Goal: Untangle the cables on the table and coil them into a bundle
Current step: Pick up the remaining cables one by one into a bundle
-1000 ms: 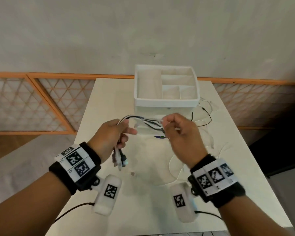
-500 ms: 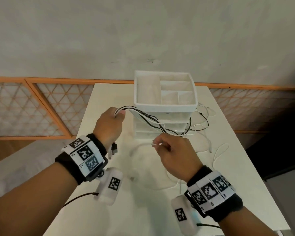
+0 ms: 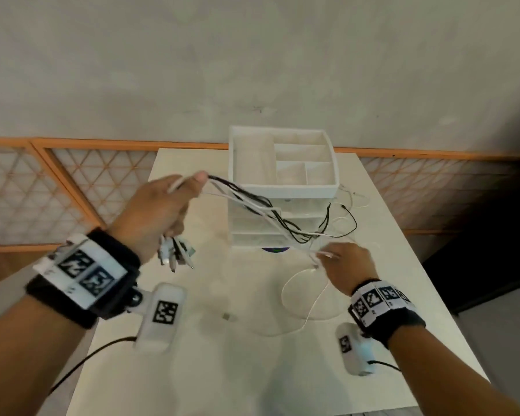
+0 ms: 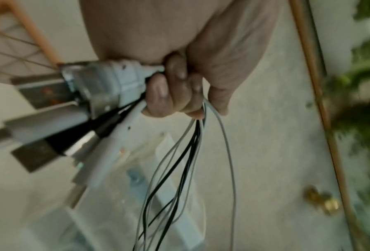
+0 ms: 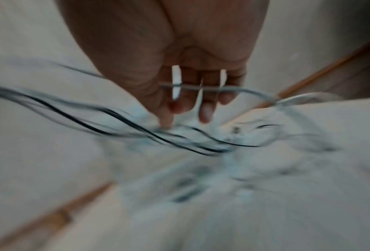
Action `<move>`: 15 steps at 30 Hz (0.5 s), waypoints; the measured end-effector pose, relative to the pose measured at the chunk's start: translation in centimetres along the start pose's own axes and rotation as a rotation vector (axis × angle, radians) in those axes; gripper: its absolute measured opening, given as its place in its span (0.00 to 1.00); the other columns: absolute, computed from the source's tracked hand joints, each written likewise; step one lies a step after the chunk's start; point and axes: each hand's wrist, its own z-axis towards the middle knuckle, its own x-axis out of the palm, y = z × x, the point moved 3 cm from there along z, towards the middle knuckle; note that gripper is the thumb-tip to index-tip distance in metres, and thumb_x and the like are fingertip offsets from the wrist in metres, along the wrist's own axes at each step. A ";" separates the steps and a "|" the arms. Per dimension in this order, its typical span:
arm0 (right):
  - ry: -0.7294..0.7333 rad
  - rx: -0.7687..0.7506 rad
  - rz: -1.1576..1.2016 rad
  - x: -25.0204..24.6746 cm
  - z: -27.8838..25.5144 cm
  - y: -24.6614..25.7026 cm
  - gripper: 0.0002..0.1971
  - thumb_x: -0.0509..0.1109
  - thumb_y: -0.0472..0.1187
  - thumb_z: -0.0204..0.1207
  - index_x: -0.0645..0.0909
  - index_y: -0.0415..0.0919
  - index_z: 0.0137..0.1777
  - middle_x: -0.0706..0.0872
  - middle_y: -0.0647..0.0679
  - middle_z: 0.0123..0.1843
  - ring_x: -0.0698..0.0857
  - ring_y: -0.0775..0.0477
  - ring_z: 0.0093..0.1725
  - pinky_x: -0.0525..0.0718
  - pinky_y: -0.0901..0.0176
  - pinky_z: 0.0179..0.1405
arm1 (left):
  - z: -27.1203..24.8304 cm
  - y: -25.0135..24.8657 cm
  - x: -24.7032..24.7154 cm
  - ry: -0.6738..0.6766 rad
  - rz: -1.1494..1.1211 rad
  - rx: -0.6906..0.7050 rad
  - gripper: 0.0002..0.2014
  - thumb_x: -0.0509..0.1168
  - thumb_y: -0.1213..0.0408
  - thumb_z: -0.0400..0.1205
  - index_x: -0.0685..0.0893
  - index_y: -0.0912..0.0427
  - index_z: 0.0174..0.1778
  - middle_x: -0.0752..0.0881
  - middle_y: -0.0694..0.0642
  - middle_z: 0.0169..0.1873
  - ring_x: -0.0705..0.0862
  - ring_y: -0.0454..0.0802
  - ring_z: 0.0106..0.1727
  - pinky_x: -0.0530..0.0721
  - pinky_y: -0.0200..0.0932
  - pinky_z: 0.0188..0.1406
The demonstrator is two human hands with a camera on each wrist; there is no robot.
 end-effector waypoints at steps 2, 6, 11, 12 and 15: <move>0.072 0.225 -0.203 1.3 0.8 -4.9 0.16 0.60 0.49 0.77 0.89 0.54 0.54 0.89 0.44 0.56 0.87 0.37 0.56 0.86 0.51 0.57 | 0.1 -0.3 -1.3 -0.037 0.002 0.052 0.18 0.77 0.50 0.74 0.80 0.59 0.44 0.63 0.51 0.26 0.58 0.48 0.24 0.59 0.39 0.20; 0.022 0.237 0.018 -2.6 2.3 -4.3 0.17 0.61 0.55 0.84 0.89 0.49 0.58 0.90 0.42 0.58 0.87 0.37 0.58 0.82 0.52 0.59 | 0.2 2.1 -1.4 -0.096 0.146 0.006 0.22 0.73 0.47 0.78 0.78 0.65 0.38 0.61 0.59 0.30 0.57 0.51 0.25 0.60 0.44 0.23; -0.498 -0.182 0.750 -14.0 0.9 3.4 0.12 0.62 0.51 0.86 0.85 0.47 0.55 0.83 0.51 0.33 0.81 0.54 0.30 0.80 0.70 0.29 | 0.0 4.9 0.1 -0.179 0.098 -0.188 0.22 0.65 0.47 0.84 0.72 0.62 0.36 0.60 0.58 0.26 0.57 0.51 0.25 0.59 0.44 0.24; -0.524 -0.214 0.782 -14.5 1.0 3.7 0.14 0.61 0.56 0.85 0.84 0.48 0.56 0.84 0.50 0.35 0.82 0.53 0.31 0.82 0.66 0.31 | 0.1 5.1 0.1 -0.208 0.059 -0.205 0.22 0.64 0.47 0.84 0.71 0.60 0.34 0.61 0.55 0.24 0.57 0.51 0.24 0.59 0.43 0.24; -0.436 -0.131 0.598 -12.9 1.5 3.2 0.10 0.58 0.53 0.86 0.79 0.53 0.53 0.88 0.49 0.45 0.87 0.47 0.40 0.85 0.52 0.39 | 0.3 4.9 -0.3 -0.275 -0.079 -0.230 0.19 0.61 0.51 0.87 0.71 0.56 0.33 0.63 0.49 0.17 0.57 0.48 0.19 0.58 0.39 0.20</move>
